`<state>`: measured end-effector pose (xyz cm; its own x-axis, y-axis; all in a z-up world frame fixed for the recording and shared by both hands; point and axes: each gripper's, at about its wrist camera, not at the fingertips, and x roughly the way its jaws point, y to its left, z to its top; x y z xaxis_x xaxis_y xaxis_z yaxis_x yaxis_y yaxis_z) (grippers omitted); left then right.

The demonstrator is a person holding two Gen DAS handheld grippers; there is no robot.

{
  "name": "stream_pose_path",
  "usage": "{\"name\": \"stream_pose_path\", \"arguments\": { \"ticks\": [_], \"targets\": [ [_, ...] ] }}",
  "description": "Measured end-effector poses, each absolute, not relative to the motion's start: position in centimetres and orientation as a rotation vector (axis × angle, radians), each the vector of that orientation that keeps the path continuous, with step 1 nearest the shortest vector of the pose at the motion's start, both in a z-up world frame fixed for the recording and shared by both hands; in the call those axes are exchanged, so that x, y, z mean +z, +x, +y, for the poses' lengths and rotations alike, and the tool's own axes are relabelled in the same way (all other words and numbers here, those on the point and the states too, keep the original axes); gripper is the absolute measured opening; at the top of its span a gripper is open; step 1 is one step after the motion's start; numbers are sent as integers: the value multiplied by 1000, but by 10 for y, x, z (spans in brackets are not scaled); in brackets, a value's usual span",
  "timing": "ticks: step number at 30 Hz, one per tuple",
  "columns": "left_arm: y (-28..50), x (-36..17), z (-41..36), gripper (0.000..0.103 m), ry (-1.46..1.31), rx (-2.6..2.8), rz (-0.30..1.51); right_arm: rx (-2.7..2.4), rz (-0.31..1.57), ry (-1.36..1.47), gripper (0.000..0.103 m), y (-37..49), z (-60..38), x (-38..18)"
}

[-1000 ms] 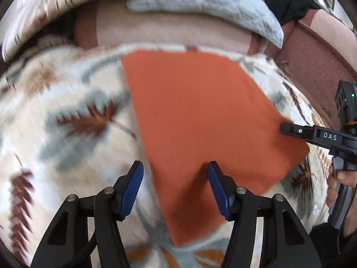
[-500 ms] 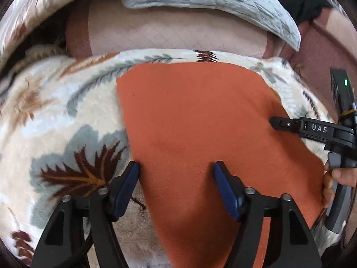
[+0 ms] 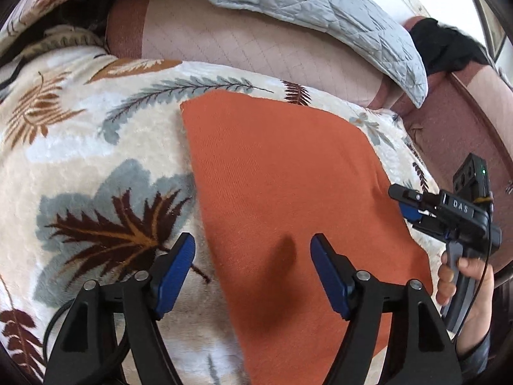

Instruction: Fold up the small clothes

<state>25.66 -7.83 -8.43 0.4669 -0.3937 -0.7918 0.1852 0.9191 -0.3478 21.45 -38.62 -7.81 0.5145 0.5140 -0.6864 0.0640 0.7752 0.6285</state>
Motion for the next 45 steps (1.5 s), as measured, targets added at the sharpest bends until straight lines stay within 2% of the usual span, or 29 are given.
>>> {"name": "stream_pose_path", "arguments": {
  "ticks": [8,12,15,18,20,23,33,38,45],
  "targets": [
    [266,-106,-99,85,-203,-363,1072,357,1123,621,56,221,-372,-101],
    [272,-110,-114,86,-147,-352,1064,387,1123,697,55,225,-381,-111],
    [277,-111,-118,84,-138,-335,1072,395,1125,696,50,225,-383,-113],
    [277,-110,-122,73,-131,-325,1076,391,1125,671,47,225,-380,-111],
    [275,-107,-123,61,-119,-319,1073,396,1127,676,40,224,-377,-108],
    [271,-101,-126,49,-81,-302,1062,406,1122,663,38,220,-372,-98],
    [268,-103,-134,47,-21,-283,1034,451,1132,696,39,226,-370,-113],
    [265,-94,-130,28,-24,-283,1006,409,1103,623,36,223,-358,-98],
    [255,-79,-112,22,-79,-299,1002,449,1034,630,33,215,-348,-74]
  ]
}}
